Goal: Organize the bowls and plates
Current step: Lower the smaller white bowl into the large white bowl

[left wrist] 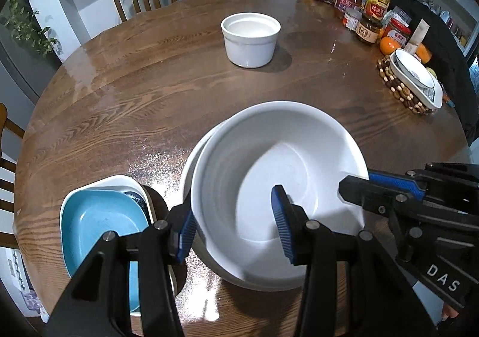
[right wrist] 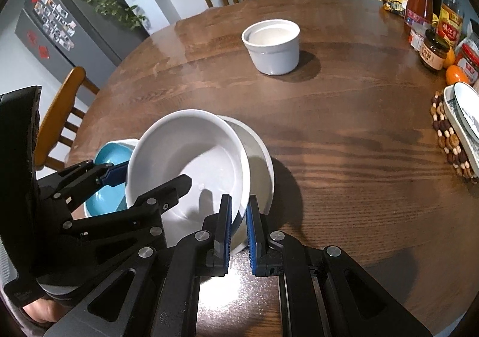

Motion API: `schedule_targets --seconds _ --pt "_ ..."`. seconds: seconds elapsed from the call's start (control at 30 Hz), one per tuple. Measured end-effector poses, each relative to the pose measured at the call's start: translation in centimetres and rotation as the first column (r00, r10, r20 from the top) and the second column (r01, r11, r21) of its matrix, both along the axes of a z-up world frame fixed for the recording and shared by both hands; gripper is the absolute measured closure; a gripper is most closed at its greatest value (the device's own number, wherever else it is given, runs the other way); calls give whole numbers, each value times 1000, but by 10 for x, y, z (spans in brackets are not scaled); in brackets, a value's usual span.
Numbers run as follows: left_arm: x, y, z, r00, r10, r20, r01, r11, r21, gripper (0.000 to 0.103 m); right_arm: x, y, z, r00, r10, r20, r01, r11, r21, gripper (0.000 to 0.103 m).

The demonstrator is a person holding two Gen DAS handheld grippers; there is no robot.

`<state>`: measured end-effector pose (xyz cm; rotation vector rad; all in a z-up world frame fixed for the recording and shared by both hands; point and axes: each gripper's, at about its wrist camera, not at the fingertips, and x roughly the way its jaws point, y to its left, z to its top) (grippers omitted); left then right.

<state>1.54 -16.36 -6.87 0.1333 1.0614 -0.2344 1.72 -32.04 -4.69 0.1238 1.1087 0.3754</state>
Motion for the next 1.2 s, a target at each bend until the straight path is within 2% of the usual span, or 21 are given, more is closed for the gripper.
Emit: schedule_targets --seconds 1.2 --pt "8 -5 -14 1000 2 -25 -1 999 33 52 9 6 -9 1000 2 -25 -3 1000 -15 93"
